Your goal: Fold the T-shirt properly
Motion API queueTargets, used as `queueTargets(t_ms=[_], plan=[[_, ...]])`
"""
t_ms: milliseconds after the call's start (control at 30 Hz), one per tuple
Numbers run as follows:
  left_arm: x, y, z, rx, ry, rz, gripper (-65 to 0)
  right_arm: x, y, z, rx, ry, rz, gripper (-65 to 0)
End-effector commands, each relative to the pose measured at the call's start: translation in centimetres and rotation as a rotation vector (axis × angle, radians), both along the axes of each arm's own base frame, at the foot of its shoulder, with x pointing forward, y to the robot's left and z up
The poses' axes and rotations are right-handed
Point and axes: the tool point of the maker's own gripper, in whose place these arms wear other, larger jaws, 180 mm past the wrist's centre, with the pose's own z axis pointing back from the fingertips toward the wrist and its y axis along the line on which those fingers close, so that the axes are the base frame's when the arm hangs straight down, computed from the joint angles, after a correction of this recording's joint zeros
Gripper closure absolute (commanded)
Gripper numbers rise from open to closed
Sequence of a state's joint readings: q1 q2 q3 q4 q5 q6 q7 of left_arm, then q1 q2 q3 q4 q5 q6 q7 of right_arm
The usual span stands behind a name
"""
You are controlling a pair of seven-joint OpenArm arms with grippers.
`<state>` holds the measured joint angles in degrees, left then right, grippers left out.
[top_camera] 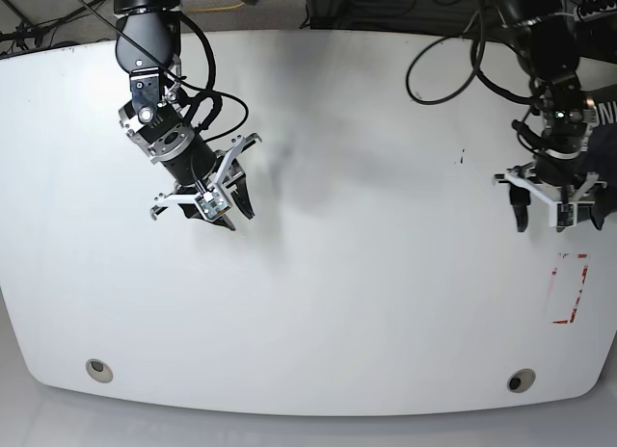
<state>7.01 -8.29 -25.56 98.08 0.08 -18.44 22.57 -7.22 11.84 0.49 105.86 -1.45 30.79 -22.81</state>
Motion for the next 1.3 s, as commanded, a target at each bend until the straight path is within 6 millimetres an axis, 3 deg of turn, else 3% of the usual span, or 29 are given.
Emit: queueTargets(t_ms=[0,200,400,600,800,967,1133,1267], plan=[[0.9,-2.0,1.7,-0.031,-0.121,-0.013,-37.2,0.8,-1.2,0.6,0.039,-0.075,-0.02,-17.3],[-1.3,-8.0,-0.5,-0.119,-0.181,-0.101,-36.7,-0.4,-5.1,-1.3,0.144,-0.121,-0.12,-17.3],[-4.9,-11.3,-2.9,-0.184,-0.143,-0.141,-36.7,-4.0,-7.1,-3.9,0.175,-0.037,-0.186,-17.3],[-10.4,-12.7,-3.9,-0.217,-0.061,-0.116,-36.5,-8.8,-10.1,-4.4,0.242,0.025,-0.287,-17.3],[-17.0,-13.4,-5.4,-0.231,0.081,-0.101,-36.5,-14.2,-11.4,-5.2,0.196,0.11,-0.328,-17.3],[-23.2,-14.8,-7.4,-0.268,0.248,-0.109,-36.5,-19.5,-11.5,-5.8,0.217,0.188,-0.351,-17.3],[-27.6,-14.6,-8.2,-0.32,0.346,-0.074,-36.5,-24.7,-11.7,-5.4,0.273,0.241,-0.398,-17.3],[-30.8,-14.1,-8.8,-0.368,0.423,-0.056,-36.5,-28.9,-12.0,-6.3,0.292,0.313,-0.459,-17.3]])
